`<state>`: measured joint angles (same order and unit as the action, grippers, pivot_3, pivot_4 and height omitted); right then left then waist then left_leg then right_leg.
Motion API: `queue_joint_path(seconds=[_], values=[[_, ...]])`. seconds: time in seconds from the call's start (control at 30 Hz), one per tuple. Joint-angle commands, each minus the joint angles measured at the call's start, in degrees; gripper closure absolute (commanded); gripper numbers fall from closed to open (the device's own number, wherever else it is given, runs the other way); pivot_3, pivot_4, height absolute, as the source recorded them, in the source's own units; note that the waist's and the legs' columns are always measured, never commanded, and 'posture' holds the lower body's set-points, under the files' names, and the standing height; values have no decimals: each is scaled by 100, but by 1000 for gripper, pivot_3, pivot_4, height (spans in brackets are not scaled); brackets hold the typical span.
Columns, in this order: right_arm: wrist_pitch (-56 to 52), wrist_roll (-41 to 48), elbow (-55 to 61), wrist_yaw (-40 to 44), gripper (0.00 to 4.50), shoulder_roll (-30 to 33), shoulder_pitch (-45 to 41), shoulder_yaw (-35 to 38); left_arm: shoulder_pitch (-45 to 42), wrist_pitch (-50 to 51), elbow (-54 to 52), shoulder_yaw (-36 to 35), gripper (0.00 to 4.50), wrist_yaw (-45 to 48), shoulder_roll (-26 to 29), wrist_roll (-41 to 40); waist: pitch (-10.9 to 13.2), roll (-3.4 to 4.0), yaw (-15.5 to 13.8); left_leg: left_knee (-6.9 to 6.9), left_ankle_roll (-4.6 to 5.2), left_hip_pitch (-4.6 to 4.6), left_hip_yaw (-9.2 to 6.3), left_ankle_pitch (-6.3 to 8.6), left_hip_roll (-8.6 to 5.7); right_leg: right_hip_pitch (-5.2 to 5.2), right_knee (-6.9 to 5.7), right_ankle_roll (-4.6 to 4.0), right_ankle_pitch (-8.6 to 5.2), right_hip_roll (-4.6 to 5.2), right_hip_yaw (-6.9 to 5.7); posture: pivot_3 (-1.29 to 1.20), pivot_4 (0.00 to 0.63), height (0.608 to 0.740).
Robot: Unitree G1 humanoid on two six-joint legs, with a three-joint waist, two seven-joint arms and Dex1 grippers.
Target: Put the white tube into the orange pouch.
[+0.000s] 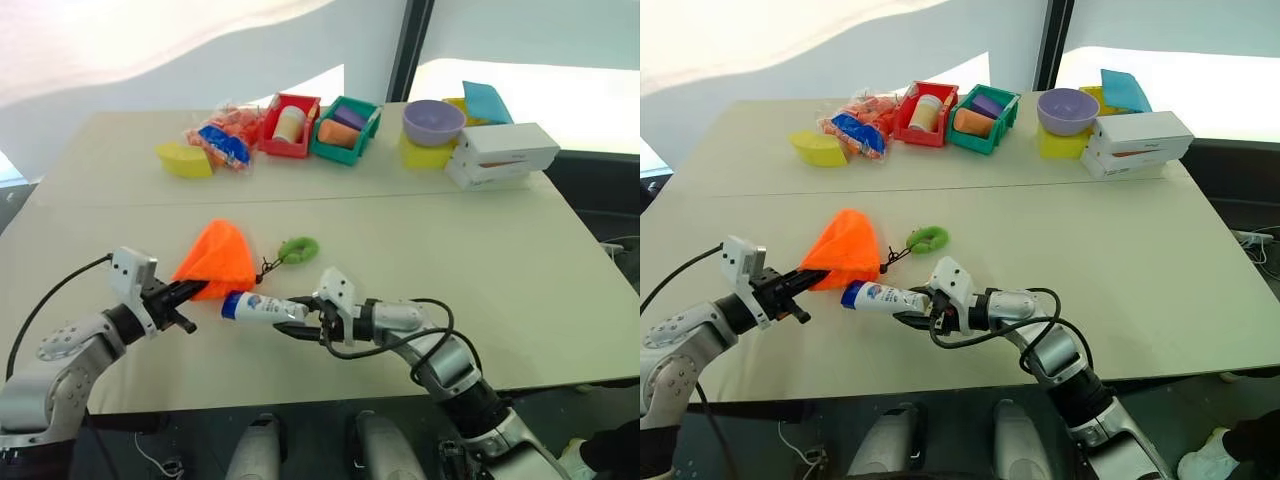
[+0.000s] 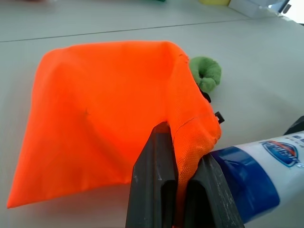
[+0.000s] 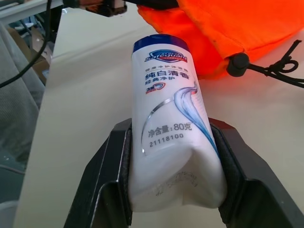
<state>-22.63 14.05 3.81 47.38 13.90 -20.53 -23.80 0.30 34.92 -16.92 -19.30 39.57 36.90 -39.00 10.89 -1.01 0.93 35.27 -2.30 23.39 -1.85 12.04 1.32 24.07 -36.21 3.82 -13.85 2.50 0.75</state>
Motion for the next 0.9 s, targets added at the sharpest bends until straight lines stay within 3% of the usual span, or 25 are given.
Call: queue_joint_path(seconds=[0.03,0.43,0.9], values=[[255,-4,2,-22,2857,-174,-99,71,27,-1,-223,-79,4500,111,121,-59,0,0,2,0,0,0,1,0,0,0,0,0,0,0,1,0,150,740],[290,176,-48,-206,2857,-314,-10,540,376,-315,-524,229,4500,243,149,358,-1,-2,4,-3,0,0,11,0,3,8,-1,-1,0,-1,11,0,150,740],[395,-442,-412,-912,2857,-971,-339,251,89,-41,-1079,1081,4500,252,147,388,-1,-3,14,-4,0,1,17,0,4,16,-10,1,1,-4,17,0,150,740]])
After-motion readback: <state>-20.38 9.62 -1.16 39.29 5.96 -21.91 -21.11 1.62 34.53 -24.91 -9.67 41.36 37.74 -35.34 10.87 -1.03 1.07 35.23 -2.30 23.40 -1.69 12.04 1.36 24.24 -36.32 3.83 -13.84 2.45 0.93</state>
